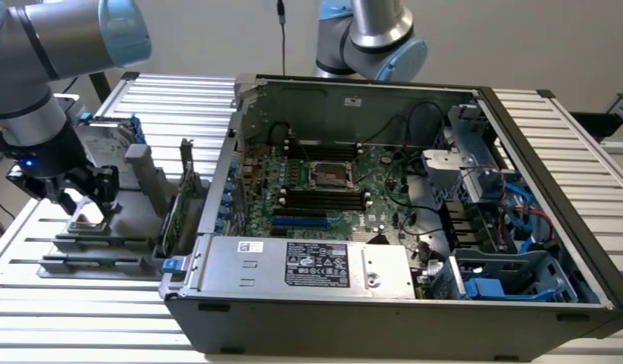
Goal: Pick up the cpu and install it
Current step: 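Pick up the cpu and move it towards the insertion slot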
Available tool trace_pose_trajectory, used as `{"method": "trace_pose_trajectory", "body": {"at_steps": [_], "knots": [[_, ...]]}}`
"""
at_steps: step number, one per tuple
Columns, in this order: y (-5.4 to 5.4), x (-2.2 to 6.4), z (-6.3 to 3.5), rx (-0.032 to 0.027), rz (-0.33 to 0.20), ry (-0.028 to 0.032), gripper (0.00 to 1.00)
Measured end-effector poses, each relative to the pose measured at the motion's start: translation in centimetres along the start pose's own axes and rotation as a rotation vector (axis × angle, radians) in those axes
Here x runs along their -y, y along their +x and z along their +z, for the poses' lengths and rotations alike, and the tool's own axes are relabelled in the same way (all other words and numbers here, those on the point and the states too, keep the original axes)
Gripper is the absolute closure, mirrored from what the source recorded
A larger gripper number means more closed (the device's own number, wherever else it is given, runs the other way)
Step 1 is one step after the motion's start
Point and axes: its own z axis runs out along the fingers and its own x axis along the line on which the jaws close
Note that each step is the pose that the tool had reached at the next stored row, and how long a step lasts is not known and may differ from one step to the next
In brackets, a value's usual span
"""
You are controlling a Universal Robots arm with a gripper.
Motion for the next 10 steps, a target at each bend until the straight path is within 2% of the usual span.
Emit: {"method": "trace_pose_trajectory", "body": {"at_steps": [10], "knots": [[-0.03,0.04,0.49,-0.0006,0.009,-0.0006,0.40]]}}
